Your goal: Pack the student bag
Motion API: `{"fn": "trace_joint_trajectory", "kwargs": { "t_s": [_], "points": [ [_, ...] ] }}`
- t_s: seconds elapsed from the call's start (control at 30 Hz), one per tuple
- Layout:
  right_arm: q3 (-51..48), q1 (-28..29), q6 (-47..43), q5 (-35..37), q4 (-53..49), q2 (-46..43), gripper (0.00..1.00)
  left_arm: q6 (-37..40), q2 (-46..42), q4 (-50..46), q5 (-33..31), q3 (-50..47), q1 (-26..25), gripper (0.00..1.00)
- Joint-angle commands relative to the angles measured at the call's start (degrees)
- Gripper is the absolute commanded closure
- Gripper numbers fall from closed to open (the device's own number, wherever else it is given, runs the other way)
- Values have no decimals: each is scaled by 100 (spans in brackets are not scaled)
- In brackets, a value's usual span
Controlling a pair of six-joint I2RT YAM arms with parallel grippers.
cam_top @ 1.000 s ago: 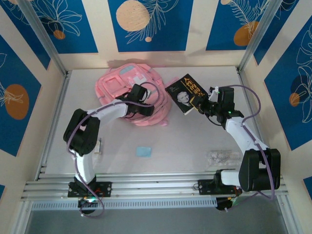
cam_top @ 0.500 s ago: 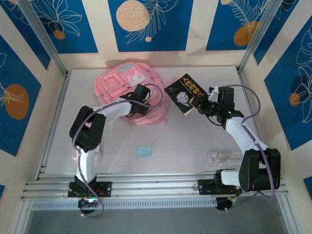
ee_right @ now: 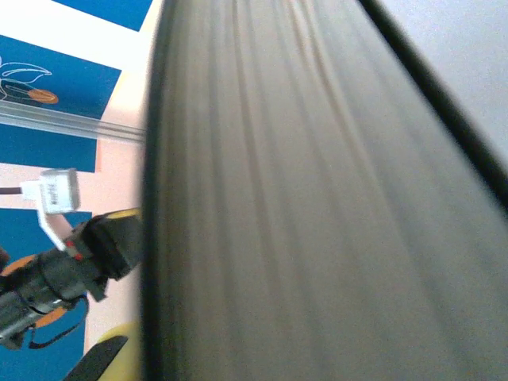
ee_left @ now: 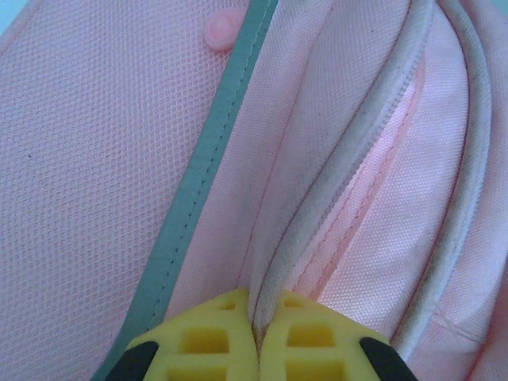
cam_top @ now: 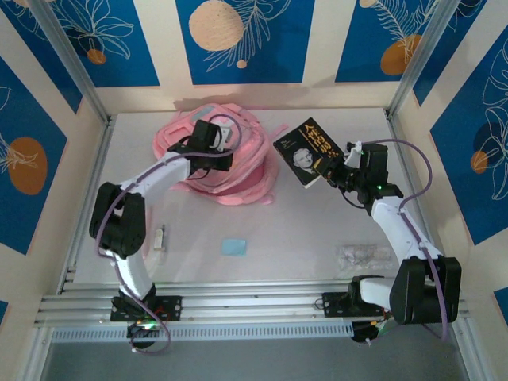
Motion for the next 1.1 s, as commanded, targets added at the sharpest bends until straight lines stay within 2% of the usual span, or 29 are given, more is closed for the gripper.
{"fn": "trace_joint_trajectory", "kwargs": {
  "t_s": [0.0, 0.13, 0.27, 0.43, 0.7, 0.87, 1.0, 1.07],
  "points": [
    [-83, 97, -147, -178, 260, -128, 99, -813, -313, 396, 958, 193, 122, 100],
    [-193, 423, 7, -232, 629, 27, 98, -1459, -325, 991, 1579, 123, 256, 100],
    [-202, 864, 477, -390, 1530, 535, 98, -1887, -329, 1426, 1892, 73, 256, 100],
    [270, 1436, 869, -503, 2456, 1563, 98, -2206, -408, 1798, 2019, -52, 251, 100],
    [1256, 1944, 1759, -1087, 4417, 3508, 97, -2466, -513, 2124, 1982, -300, 256, 100],
    [2122, 2178, 1869, -830, 4017, 4458, 93, -2683, -561, 2434, 1990, -489, 256, 100],
    [2559, 2215, 2202, -688, 4101, 5094, 90, -2827, -623, 2644, 1975, -651, 256, 100],
    [2718, 2210, 2350, -707, 4158, 5296, 85, -2856, -644, 2714, 1938, -712, 253, 100]
  ]
}}
